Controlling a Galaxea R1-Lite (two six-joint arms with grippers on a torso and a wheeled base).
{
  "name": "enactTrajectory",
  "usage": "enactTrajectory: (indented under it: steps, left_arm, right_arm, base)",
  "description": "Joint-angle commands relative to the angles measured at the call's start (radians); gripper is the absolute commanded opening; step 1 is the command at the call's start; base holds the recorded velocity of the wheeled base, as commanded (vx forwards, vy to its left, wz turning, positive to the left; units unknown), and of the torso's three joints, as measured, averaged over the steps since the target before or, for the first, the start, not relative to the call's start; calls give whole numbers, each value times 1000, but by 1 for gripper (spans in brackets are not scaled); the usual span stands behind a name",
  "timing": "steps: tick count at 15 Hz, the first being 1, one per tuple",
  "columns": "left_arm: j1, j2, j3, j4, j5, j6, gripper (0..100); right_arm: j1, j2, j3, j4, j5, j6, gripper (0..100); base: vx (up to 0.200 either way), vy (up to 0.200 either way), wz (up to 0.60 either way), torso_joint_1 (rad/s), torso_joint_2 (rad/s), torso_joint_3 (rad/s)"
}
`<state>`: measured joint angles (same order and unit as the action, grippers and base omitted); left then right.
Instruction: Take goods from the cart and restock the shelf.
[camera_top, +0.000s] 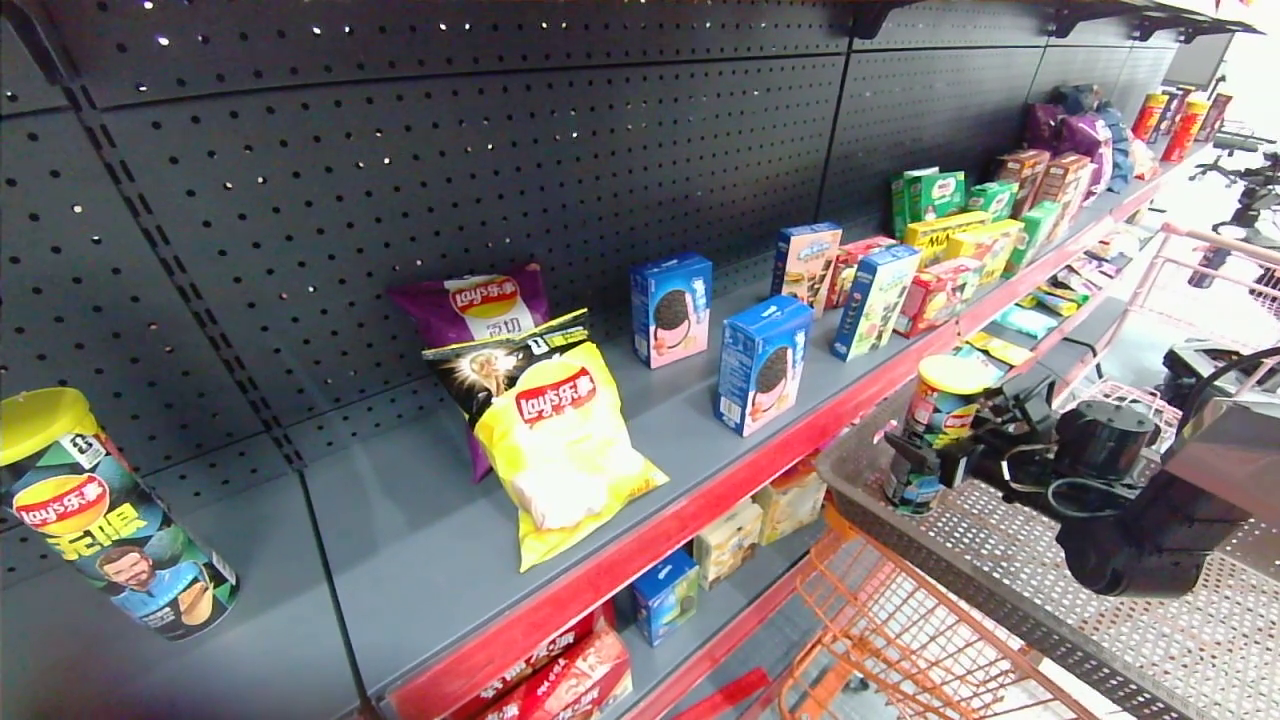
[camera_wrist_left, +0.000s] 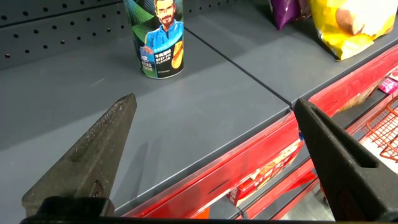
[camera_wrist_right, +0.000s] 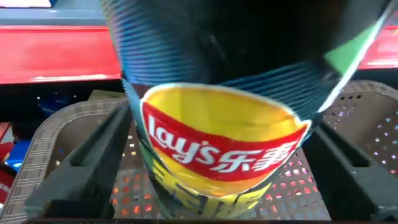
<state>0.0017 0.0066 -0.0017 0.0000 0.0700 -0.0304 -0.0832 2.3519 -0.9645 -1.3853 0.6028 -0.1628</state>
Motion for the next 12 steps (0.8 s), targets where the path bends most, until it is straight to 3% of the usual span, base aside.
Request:
enactTrajectory:
  steps: [1,6,9,12]
  left_arm:
    - [0,0,0,0,1,0,100]
    - [0,0,0,0,1,0,100]
    - [0,0,0,0,1,0,100]
    - [0,0,0,0,1,0,100]
  right_arm:
    - [-6,3,-17,-3,8,2,0]
    - [3,-80,10,0,-26,11,0]
    - [22,-278,130,35,-156,106,0]
    - [8,-502,254,155,-167,123,0]
  base:
    - [0,0,0,0,0,0]
    - [0,0,0,0,0,0]
    - [0,0,0,0,0,0]
    - [0,0,0,0,0,0]
